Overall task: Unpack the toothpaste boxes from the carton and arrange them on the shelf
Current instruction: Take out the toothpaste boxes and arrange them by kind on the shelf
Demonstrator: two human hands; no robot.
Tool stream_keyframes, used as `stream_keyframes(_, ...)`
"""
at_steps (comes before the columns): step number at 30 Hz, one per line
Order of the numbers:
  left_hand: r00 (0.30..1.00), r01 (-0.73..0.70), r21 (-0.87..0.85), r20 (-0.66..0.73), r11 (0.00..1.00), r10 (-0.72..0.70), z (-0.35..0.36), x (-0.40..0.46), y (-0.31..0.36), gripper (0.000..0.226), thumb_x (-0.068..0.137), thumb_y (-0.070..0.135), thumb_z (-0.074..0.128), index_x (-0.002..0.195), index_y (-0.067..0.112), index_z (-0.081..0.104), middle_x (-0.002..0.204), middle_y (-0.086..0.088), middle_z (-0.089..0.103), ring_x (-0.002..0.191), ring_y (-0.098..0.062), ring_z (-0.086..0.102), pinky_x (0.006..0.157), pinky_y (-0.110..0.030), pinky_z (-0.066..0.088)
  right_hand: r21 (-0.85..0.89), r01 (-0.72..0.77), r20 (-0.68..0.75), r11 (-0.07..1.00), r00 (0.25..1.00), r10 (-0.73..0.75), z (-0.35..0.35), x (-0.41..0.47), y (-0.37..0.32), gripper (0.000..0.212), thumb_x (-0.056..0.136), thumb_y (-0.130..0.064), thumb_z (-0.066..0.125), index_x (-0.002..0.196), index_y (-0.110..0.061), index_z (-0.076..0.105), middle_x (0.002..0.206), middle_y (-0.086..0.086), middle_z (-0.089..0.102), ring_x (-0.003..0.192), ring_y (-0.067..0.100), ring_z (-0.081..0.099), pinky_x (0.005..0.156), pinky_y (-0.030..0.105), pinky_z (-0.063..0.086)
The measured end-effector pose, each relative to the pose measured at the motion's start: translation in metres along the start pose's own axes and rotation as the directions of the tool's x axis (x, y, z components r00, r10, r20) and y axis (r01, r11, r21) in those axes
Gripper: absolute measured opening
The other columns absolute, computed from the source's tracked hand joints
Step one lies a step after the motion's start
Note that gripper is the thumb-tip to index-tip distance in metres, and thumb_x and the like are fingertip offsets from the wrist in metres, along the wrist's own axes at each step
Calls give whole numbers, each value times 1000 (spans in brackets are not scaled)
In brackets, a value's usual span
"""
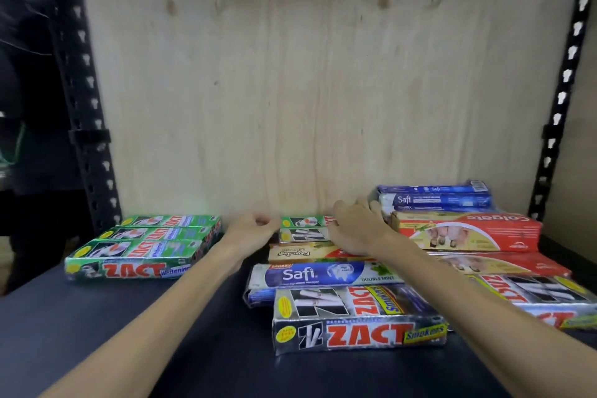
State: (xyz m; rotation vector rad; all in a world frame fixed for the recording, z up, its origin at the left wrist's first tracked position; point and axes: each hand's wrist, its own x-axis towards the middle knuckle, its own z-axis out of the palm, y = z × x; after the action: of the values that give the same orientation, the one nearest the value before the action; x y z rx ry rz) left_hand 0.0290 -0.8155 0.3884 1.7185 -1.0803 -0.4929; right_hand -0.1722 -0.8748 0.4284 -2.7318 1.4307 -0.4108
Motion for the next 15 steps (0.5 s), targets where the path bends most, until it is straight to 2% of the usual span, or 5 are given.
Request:
stream_keyframes(5, 998, -49, 74, -40, 996, 52, -9, 5, -11, 30, 92, 40, 67, 101, 12, 72, 99, -1, 74, 95, -13, 67, 68, -19, 45, 149, -19, 80, 989, 997, 7, -8, 3, 8, 46, 98, -23, 37, 144, -22, 39, 146, 15, 41, 139, 35, 25, 112, 47, 21)
stream_keyframes(7, 997, -57, 78, -51, 995, 61, -9, 4, -11, 31, 93, 35, 66, 102, 6, 72, 98, -6, 74, 89, -13, 65, 66, -17, 44, 212, 14, 117, 977, 992, -39, -7, 5, 4, 47, 98, -22, 36, 145, -25, 37, 147, 12, 42, 140, 33, 27, 113, 46, 18)
stream_keyframes(11, 987, -41, 151, -146, 988, 64, -13, 2, -16, 43, 92, 38, 65, 94, -6, 68, 86, -20, 69, 72, -17, 56, 60, -30, 38, 332, 74, 141, 940, 982, -127, 0, 9, -5, 53, 97, -16, 39, 149, -22, 35, 150, 3, 45, 145, 25, 26, 116, 41, 11)
stream_keyframes(13, 982, -35, 188, -176, 982, 69, -16, 2, -20, 44, 91, 40, 65, 91, -4, 67, 79, -15, 66, 70, -17, 54, 61, -32, 39, 380, 37, 36, 924, 998, -55, 6, 13, -2, 45, 99, -18, 39, 144, -18, 42, 146, 6, 50, 139, 28, 38, 117, 43, 24)
stream_keyframes(15, 982, -42, 202, -172, 979, 78, -17, 3, -21, 43, 90, 41, 66, 89, -2, 68, 78, -9, 64, 72, -19, 57, 68, -37, 47, 333, -1, -105, 943, 994, 38, 13, 13, 3, 33, 99, -20, 43, 129, -8, 52, 131, 15, 58, 124, 34, 51, 106, 44, 41)
